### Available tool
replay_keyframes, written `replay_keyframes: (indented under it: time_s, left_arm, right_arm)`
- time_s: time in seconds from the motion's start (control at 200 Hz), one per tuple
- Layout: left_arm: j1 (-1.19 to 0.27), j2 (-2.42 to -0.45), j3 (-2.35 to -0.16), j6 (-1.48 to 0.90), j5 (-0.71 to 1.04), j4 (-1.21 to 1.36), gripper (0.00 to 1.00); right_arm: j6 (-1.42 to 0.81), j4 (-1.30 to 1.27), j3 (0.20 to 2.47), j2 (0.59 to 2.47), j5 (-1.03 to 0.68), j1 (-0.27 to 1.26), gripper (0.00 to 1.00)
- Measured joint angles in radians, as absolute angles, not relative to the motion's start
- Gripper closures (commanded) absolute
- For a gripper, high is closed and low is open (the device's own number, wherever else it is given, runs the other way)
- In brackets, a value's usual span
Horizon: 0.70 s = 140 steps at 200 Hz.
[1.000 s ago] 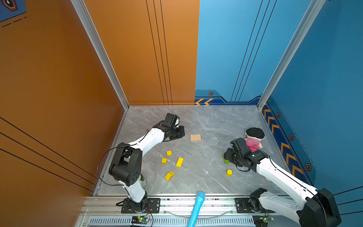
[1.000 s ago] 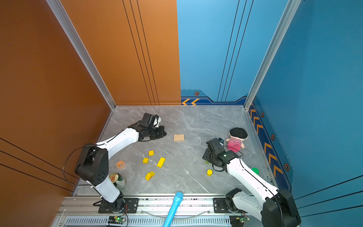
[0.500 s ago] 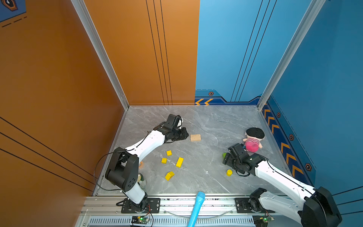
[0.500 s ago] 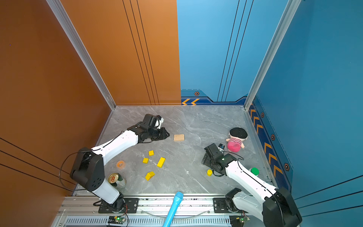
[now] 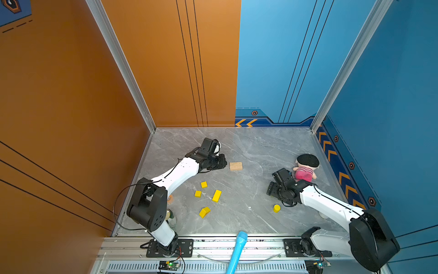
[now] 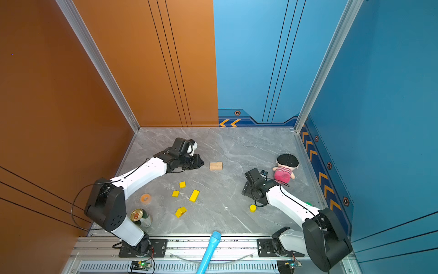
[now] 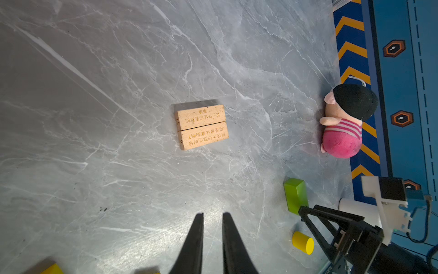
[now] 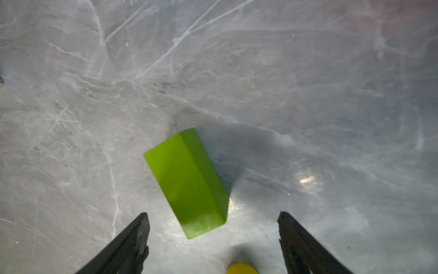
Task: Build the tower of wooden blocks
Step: 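Swing the right gripper away over the lime-green block, then lower the right gripper and grasp the lime-green block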
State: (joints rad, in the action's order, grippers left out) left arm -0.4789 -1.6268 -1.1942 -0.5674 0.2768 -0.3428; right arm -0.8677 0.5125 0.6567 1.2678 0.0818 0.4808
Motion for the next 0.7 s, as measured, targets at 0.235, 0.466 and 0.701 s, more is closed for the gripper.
replay_keyframes:
  time_s: [0.235, 0.466, 0.701]
  left_arm:
    - [-0.479, -1.627, -1.194, -0.565, 0.276, -0.353, 0.85]
    - [-0.479, -1.627, -1.194, -0.565, 0.276, -0.357, 0.87]
    - [-0.479, -1.627, -1.194, -0.565, 0.276, -0.358, 0.88]
  right_arm:
    - [-0.848, 0.456, 0.676, 1.342, 0.029, 0.489, 0.21]
    - [-0.854, 0.433, 0.69, 1.367, -0.006, 0.529, 0.23]
    - [-0.868, 0.418, 0.726, 1.412, -0.029, 0.571, 0.23]
